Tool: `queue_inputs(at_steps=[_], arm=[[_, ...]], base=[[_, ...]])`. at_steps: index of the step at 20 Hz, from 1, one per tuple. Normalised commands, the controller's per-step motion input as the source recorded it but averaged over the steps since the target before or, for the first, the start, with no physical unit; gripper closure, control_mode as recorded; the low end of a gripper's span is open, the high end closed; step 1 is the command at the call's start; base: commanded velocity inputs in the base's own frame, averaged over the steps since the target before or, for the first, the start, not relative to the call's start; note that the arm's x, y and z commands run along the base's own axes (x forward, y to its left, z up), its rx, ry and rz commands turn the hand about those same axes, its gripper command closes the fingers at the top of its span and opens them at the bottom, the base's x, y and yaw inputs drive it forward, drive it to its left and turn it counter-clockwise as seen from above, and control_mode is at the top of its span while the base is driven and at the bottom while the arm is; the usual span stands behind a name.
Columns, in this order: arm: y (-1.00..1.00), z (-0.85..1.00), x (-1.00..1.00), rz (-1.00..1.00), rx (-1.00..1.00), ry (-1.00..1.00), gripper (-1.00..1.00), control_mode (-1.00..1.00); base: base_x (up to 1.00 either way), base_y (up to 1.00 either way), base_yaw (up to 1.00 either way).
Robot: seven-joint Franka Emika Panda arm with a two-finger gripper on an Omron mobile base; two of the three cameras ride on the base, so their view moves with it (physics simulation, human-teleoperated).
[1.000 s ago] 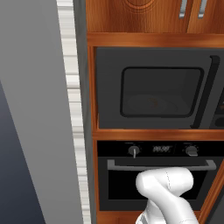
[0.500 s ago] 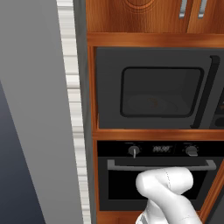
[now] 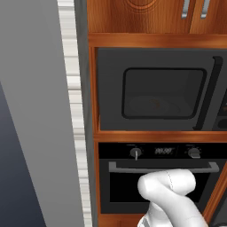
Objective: Transport the shrimp from the fridge to the microwave and turn on the microwave.
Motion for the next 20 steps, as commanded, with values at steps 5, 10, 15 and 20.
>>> queue_inputs(at_steps=[5,10,15,20], arm=[[-0.03,-0.15,0.39,0.00,0.00,0.00,1.00,-1.00],[-0.18,-0.15,0.46,0.03,0.00,0.00,1.00,-1.00],[-0.52,-0.11,0.26,0.07,0.01,-0.03,1.00,-1.00],[-0.61,-0.10,0.43,0.10,0.04,0.00,1.00,-1.00]], base=[[0.00,0.00,0.00],[0.00,0.00,0.00],[0.00,0.00,0.00],[0.00,0.00,0.00]])
